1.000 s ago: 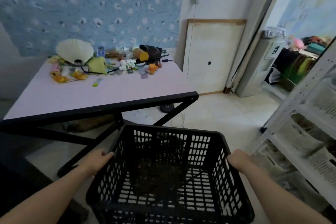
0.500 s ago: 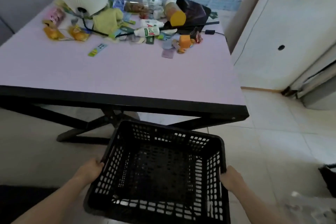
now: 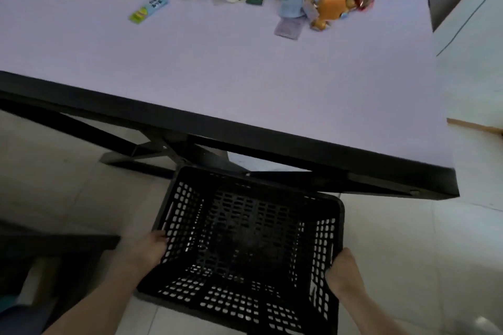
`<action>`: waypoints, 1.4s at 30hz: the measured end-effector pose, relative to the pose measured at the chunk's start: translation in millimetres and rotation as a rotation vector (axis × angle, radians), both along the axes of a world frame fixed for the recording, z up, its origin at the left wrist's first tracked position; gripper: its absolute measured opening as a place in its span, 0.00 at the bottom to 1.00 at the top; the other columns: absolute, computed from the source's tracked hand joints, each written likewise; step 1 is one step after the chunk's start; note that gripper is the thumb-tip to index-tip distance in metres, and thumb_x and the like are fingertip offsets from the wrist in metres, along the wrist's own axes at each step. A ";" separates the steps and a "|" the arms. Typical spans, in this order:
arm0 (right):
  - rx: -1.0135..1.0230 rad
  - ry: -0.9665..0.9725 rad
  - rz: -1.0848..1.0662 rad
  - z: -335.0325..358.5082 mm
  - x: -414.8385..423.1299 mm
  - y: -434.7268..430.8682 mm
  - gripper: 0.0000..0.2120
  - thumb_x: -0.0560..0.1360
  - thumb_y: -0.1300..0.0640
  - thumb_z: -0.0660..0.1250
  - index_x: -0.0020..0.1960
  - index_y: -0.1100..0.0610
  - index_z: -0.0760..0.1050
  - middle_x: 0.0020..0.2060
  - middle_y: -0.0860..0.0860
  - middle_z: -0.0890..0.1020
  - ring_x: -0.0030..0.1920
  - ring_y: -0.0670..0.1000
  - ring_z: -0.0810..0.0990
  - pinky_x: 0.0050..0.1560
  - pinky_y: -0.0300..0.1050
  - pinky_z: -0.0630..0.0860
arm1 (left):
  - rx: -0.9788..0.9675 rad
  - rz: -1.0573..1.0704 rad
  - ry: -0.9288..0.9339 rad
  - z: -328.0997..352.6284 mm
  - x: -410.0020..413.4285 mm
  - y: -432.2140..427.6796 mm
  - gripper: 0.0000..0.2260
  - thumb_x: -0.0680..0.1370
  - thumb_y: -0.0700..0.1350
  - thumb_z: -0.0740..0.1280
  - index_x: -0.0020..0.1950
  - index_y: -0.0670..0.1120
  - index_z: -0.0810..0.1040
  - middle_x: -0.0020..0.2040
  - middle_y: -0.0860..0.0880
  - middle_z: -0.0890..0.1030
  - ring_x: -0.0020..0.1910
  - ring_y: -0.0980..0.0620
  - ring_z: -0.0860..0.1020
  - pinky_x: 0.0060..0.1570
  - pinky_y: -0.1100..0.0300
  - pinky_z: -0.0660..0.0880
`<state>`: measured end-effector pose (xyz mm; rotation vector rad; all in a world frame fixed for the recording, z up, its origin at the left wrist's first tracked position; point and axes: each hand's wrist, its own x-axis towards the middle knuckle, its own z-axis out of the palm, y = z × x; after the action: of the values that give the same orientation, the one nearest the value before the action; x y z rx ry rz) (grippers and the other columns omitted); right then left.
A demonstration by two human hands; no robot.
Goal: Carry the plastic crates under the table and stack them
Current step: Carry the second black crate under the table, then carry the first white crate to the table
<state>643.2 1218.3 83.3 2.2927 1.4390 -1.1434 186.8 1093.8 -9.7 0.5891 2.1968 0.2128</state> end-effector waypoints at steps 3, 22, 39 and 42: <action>-0.034 0.011 0.032 0.6 -1.2 5.5 0.08 0.71 0.66 0.63 0.50 0.63 0.69 0.51 0.61 0.79 0.50 0.62 0.80 0.46 0.50 0.78 | -0.016 0.005 -0.061 91.6 54.1 24.4 0.16 0.77 0.45 0.64 0.64 0.48 0.77 0.59 0.44 0.81 0.51 0.49 0.76 0.53 0.61 0.69; 0.302 0.409 1.011 272.2 -349.7 -122.0 0.24 0.79 0.61 0.58 0.74 0.56 0.63 0.71 0.57 0.67 0.69 0.57 0.69 0.68 0.47 0.67 | 0.261 -0.254 0.174 385.0 -68.8 -141.3 0.20 0.83 0.43 0.56 0.76 0.46 0.66 0.75 0.47 0.68 0.74 0.48 0.66 0.72 0.58 0.60; 0.544 0.787 1.959 624.7 -683.1 -615.6 0.17 0.76 0.54 0.59 0.64 0.46 0.72 0.54 0.50 0.80 0.53 0.54 0.80 0.52 0.47 0.78 | 0.309 0.219 0.901 721.2 -234.9 -681.3 0.19 0.79 0.40 0.60 0.70 0.47 0.73 0.67 0.45 0.77 0.64 0.44 0.75 0.65 0.52 0.71; 0.579 0.736 2.113 634.0 -726.0 -682.1 0.21 0.75 0.54 0.61 0.68 0.48 0.69 0.63 0.52 0.77 0.61 0.55 0.77 0.61 0.50 0.74 | 0.252 0.324 0.924 727.6 -263.0 -743.9 0.20 0.80 0.42 0.59 0.73 0.47 0.70 0.70 0.45 0.74 0.67 0.45 0.73 0.68 0.54 0.68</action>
<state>-82.7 536.2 717.3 -0.5613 2.9452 -0.5679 -76.1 350.0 717.9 0.5154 3.1975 0.4596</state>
